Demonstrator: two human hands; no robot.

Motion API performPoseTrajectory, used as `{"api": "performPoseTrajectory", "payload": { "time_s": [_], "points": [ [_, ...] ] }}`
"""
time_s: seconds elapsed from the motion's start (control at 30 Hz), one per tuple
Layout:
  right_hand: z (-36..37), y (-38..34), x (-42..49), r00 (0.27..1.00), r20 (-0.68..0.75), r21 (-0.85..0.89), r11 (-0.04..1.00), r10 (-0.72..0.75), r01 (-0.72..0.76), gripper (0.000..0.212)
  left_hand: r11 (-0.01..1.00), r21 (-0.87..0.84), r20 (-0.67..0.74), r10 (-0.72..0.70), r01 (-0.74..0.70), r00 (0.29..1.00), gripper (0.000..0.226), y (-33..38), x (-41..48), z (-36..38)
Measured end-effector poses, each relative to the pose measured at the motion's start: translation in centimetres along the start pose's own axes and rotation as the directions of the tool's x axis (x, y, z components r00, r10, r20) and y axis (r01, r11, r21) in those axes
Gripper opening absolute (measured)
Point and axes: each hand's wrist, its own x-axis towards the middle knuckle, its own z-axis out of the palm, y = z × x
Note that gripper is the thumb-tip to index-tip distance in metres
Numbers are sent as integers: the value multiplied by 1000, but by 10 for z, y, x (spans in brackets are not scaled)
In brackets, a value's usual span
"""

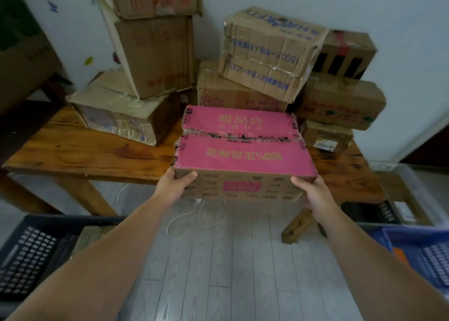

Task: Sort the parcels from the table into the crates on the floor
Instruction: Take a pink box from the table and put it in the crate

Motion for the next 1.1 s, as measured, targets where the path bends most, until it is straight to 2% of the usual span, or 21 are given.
{"api": "performPoseTrajectory", "payload": {
  "time_s": [0.2, 0.3, 0.4, 0.53, 0.63, 0.7, 0.77, 0.83, 0.9, 1.0, 1.1],
  "points": [
    [-8, -28, -9, 994, -14, -16, 994, -105, 105, 64, 985, -167, -23, 34, -37, 999, 27, 27, -10, -9],
    [-10, -48, -10, 987, -13, -43, 986, -161, 160, 53, 986, -126, -54, 106, -112, 993, 33, 43, -12, -13],
    [-13, -62, -12, 977, -43, -115, 972, -210, 204, 55, 980, -128, -119, 136, -151, 984, 40, 53, -17, -17],
    [-13, -78, -19, 956, -92, -144, 953, -279, 265, 41, 960, -224, -106, 146, -167, 984, 17, 64, -27, -23],
    [-13, -93, -26, 967, -30, -46, 966, -254, 253, 32, 933, -342, -28, 113, -116, 993, 17, 77, -33, -29],
    [-14, -103, -31, 981, 115, 107, 983, -159, 147, 27, 933, -347, 7, 100, -91, 995, 12, 83, -35, -34],
    [-18, -110, -32, 963, 246, 200, 978, -113, 64, 35, 949, -306, 24, 89, -77, 996, 15, 85, -36, -35],
    [-20, -115, -33, 947, 298, 192, 980, -117, 61, 40, 953, -289, 12, 100, -92, 995, 27, 81, -36, -38],
    [-19, -117, -32, 950, 288, 170, 983, -121, 74, 43, 934, -320, -6, 163, -157, 987, 25, 81, -37, -39],
    [-14, -119, -31, 963, 216, 177, 976, -162, 124, 56, 925, -240, -64, 287, -294, 956, 22, 86, -38, -38],
    [-9, -120, -35, 957, 178, 161, 966, -231, 203, 51, 923, -203, -174, 293, -326, 940, 27, 84, -33, -37]
  ]
}}
